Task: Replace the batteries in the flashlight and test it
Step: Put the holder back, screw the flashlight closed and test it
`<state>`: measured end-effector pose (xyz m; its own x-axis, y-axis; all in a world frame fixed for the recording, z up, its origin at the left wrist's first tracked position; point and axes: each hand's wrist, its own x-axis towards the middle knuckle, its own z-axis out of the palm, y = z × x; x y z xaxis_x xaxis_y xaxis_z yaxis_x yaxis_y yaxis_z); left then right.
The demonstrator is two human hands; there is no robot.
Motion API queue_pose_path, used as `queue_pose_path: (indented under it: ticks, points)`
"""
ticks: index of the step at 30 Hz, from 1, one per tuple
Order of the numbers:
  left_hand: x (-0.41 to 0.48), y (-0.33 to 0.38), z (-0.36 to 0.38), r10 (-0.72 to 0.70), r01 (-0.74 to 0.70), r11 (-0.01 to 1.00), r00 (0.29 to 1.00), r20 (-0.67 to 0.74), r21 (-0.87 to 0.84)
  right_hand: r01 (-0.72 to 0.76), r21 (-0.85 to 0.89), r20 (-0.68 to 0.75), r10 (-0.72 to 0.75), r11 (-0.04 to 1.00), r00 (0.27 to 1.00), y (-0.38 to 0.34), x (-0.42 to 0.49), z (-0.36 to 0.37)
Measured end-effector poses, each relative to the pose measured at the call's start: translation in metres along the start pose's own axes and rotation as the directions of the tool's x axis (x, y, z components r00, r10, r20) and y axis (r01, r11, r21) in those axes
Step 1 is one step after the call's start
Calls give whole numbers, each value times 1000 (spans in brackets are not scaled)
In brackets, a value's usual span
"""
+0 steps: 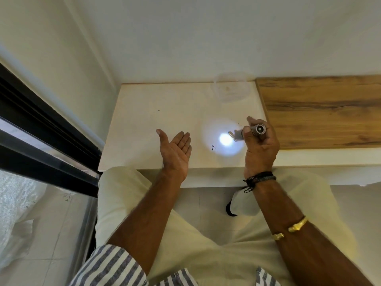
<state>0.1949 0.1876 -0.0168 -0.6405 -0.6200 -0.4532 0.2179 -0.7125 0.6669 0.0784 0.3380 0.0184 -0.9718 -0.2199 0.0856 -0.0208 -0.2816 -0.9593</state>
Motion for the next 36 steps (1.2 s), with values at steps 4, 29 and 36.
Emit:
queue_pose_path:
  ticks: [4,29,36]
  points:
    - [-3,-2,3,-21,20,1000,999,38,15,-34,204,4,34,978,999,-3,4,0]
    - [-6,-9,7,-186,183,983,962,198,31,-496,658,169,531,567,831,-7,5,-14]
    - [-4,-13,6,-167,161,986,968,189,46,-476,686,142,540,551,830,-5,5,-13]
